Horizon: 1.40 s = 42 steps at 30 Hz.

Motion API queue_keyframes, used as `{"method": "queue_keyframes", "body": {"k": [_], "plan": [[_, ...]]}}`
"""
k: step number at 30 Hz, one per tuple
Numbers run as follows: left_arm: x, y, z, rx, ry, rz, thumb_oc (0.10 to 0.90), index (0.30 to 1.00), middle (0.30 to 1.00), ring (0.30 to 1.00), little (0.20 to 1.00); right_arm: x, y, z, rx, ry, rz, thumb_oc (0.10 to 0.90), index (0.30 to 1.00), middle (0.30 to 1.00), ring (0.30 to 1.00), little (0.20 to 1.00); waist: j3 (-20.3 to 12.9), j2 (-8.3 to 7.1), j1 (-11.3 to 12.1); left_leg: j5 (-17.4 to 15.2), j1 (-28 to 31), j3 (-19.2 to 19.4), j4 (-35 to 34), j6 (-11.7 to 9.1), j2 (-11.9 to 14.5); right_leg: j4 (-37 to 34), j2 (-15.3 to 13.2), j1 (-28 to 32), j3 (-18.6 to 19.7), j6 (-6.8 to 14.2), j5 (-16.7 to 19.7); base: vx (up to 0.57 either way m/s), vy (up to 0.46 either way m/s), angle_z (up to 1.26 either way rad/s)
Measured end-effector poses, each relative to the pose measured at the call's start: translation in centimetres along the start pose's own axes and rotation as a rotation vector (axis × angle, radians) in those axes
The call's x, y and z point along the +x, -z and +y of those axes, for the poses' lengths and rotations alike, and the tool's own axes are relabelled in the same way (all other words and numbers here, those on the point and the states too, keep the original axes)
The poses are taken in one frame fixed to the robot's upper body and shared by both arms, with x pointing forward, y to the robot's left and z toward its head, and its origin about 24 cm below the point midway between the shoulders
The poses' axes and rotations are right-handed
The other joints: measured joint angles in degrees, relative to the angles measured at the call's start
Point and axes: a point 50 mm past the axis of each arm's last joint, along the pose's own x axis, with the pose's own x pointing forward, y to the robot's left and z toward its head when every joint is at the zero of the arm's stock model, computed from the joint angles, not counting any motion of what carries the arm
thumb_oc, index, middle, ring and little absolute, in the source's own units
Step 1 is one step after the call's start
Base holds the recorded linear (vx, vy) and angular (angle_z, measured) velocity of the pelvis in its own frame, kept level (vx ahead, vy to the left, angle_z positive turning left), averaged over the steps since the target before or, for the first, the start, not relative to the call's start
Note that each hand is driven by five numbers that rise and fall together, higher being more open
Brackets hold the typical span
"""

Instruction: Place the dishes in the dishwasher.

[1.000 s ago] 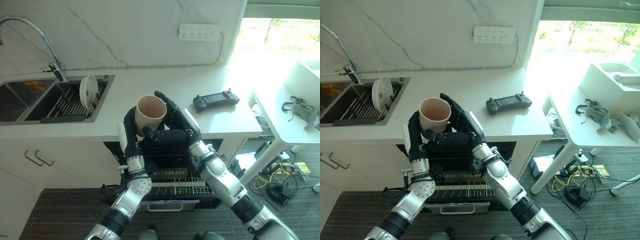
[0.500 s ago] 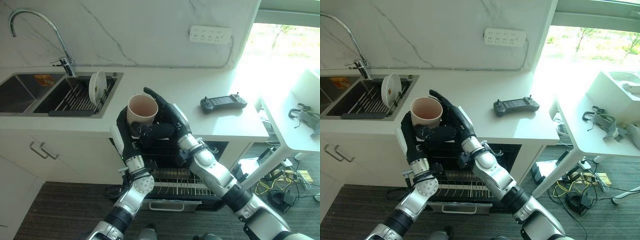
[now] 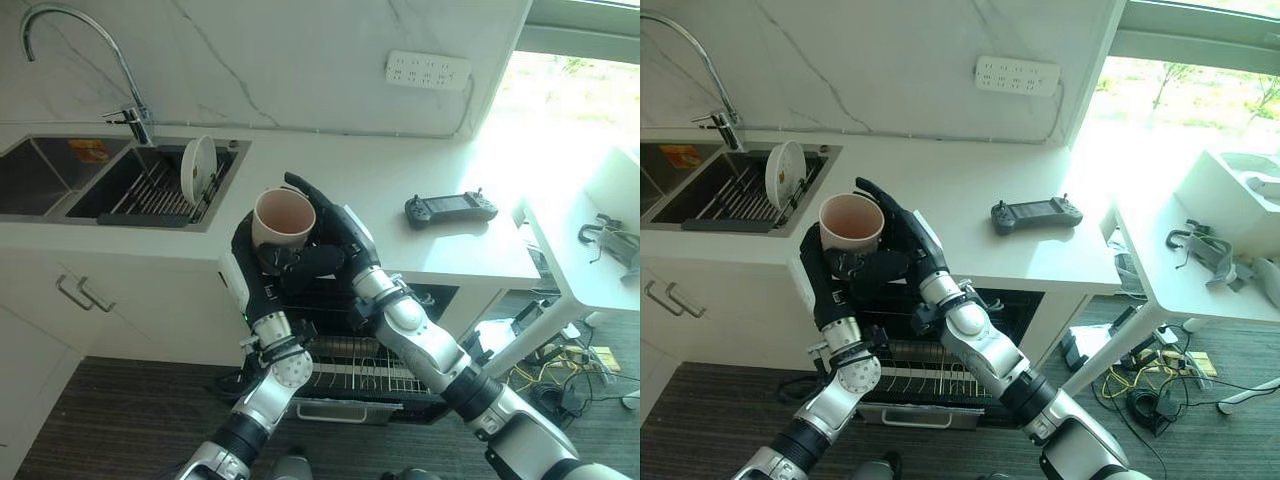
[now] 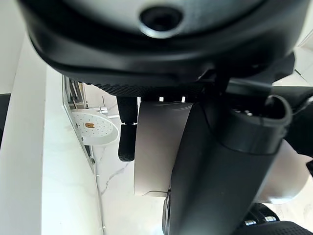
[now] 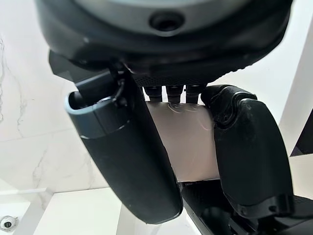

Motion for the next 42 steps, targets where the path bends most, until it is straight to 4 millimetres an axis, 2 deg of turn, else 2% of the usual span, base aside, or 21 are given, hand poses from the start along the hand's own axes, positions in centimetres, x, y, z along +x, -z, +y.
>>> {"method": "queue_keyframes", "body": {"k": [1, 12, 13, 14, 15, 20, 24, 27, 30, 33, 34, 37, 40, 42], "plan": [[0.0, 0.0, 0.0, 0.004, 0.001, 0.002, 0.4, 0.3, 0.3, 0.3, 0.3, 0.0, 0.0, 0.0, -0.007, -0.001, 0.001, 0.4, 0.3, 0.3, 0.3, 0.3, 0.0, 0.0, 0.1, 0.0, 0.0, 0.0, 0.0, 0.0, 0.0, 0.0, 0.0, 0.0, 0.0, 0.0, 0.0, 0.0, 0.0, 0.0], [0.3, -0.1, -0.2, 0.017, -0.006, 0.001, 0.4, 0.3, 0.3, 0.3, 0.3, 0.3, 0.1, -0.3, -0.14, 0.037, -0.016, 0.4, 0.3, 0.3, 0.3, 0.3, 0.1, -0.13, 0.3, 0.0, -0.1, -0.1, -0.1, 0.0, 0.0, -0.3, 0.0, 0.1, -0.2, 0.0, 0.0, 0.0, 0.0, 0.0], [0.3, -0.2, -0.3, 0.016, -0.005, 0.0, 0.477, 0.415, 0.415, 0.415, 0.415, 0.3, 0.0, -0.3, -0.141, 0.04, -0.018, 0.4, 0.3, 0.3, 0.3, 0.3, 0.1, -0.13, 0.3, 0.0, -0.1, -0.1, -0.1, 0.0, 0.0, -0.3, 0.0, 0.1, -0.2, 0.0, 0.0, 0.0, 0.0, 0.0], [0.3, -0.2, -0.3, 0.015, -0.001, -0.001, 0.734, 0.801, 0.801, 0.801, 0.801, 0.3, 0.0, -0.3, -0.141, 0.044, -0.019, 0.4, 0.3, 0.3, 0.3, 0.3, 0.1, -0.13, 0.3, 0.0, -0.1, -0.1, -0.1, 0.1, 0.0, -0.3, 0.0, 0.1, -0.2, 0.0, 0.0, 0.0, 0.0, 0.0], [0.4, -0.2, -0.3, 0.015, 0.006, -0.002, 0.8, 0.9, 0.9, 0.9, 0.9, 0.3, 0.0, -0.3, -0.14, 0.049, -0.022, 0.4, 0.3, 0.3, 0.3, 0.3, 0.1, -0.13, 0.4, 0.0, -0.2, -0.2, -0.1, 0.1, 0.0, -0.4, 0.0, 0.1, -0.3, 0.0, 0.0, 0.0, 0.0, 0.0], [0.2, -0.8, -1.3, -0.001, 0.076, -0.028, 0.8, 0.9, 0.9, 0.9, 0.9, 0.2, -0.3, -0.7, -0.131, 0.156, -0.052, 0.4, 0.3, 0.3, 0.3, 0.3, 0.1, -0.15, 0.3, -0.1, -0.4, -0.5, -0.1, 0.1, -0.1, -0.6, 0.0, 0.2, -0.6, 0.0, 0.0, 0.0, 0.004, 0.02], [-0.7, -1.5, -2.2, -0.045, 0.17, -0.064, 0.8, 0.9, 0.9, 0.9, 0.9, 0.1, -1.2, -2.4, -0.115, 0.299, -0.102, 0.4, 0.3, 0.3, 0.3, 0.3, 0.2, -0.15, 0.2, -0.1, -0.8, -1.0, 0.0, 0.1, -0.1, -0.8, 0.0, 0.2, -1.1, 0.0, -0.1, 0.02, 0.015, 0.06], [-0.7, -2.2, -2.4, -0.077, 0.208, -0.091, 0.8, 0.9, 0.9, 0.9, 0.9, -0.3, -3.6, -4.9, -0.053, 0.466, -0.252, 0.4, 0.3, 0.3, 0.3, 0.3, 1.0, 0.18, -0.2, -0.1, -0.8, -0.9, 0.0, 0.2, -0.2, -1.0, 0.0, 0.2, -1.0, 0.1, -0.1, 0.0, 0.0, 0.0], [-0.6, -2.2, -2.2, -0.079, 0.21, -0.099, 0.8, 0.9, 0.9, 0.9, 0.9, -1.4, -6.7, -7.0, -0.008, 0.598, -0.419, 0.4, 0.3, 0.3, 0.3, 0.3, 1.4, 0.67, -2.0, -0.2, -0.7, -0.5, 0.0, 0.3, -0.2, -1.5, 0.0, 0.2, -0.7, 0.3, 0.1, 0.01, 0.035, -0.05], [-0.6, -2.2, -2.2, -0.077, 0.206, -0.098, 0.8, 0.9, 0.9, 0.9, 0.9, -3.0, -9.5, -7.8, 0.03, 0.648, -0.59, 0.4, 0.3, 0.3, 0.3, 0.3, 2.1, 1.8, -3.0, -0.4, -0.1, 0.7, -0.2, 0.6, -0.2, -1.6, 0.2, 0.4, 0.3, 0.4, 0.3, 0.01, 0.037, -0.16], [-0.6, -2.2, -2.2, -0.077, 0.206, -0.098, 0.8, 0.9, 0.9, 0.9, 0.9, -3.7, -10.5, -8.0, 0.051, 0.666, -0.665, 0.4, 0.3, 0.3, 0.3, 0.3, 2.2, 1.96, -4.5, -0.6, 0.2, 0.8, -0.2, 0.9, -0.3, -1.8, 0.2, 0.6, 0.4, 0.4, 0.3, 0.01, 0.056, -0.18], [-0.7, -2.5, -2.2, -0.072, 0.213, -0.124, 0.8, 0.9, 0.9, 0.9, 0.9, -4.7, -11.0, -8.3, 0.056, 0.678, -0.705, 0.4, 0.3, 0.3, 0.3, 0.3, 2.4, 2.26, -5.0, -0.8, 0.5, 1.7, -0.2, 1.2, -0.1, -2.1, 0.4, 0.6, 1.0, 0.4, 0.3, 0.02, 0.042, -0.12], [-0.5, -2.8, -2.1, -0.094, 0.22, -0.128, 0.8, 0.9, 0.9, 0.9, 0.9, -5.2, -10.6, -8.6, 0.023, 0.657, -0.686, 0.4, 0.3, 0.3, 0.3, 0.3, 3.2, 2.93, -5.1, -1.2, 1.6, 2.1, -0.3, 1.0, -0.1, -2.3, 0.5, 1.5, 1.4, 0.4, 0.3, 0.02, 0.023, -0.06], [-0.4, -2.9, -1.6, -0.121, 0.261, -0.107, 0.8, 0.9, 0.9, 0.9, 0.9, -6.0, -10.0, -8.9, -0.008, 0.636, -0.66, 0.4, 0.3, 0.3, 0.3, 0.3, 3.2, 2.85, -4.9, -1.3, 1.8, 2.1, -0.5, 1.1, -0.1, -2.6, 0.5, 1.7, 1.4, 0.5, 0.3, 0.0, 0.0, 0.0]]}}
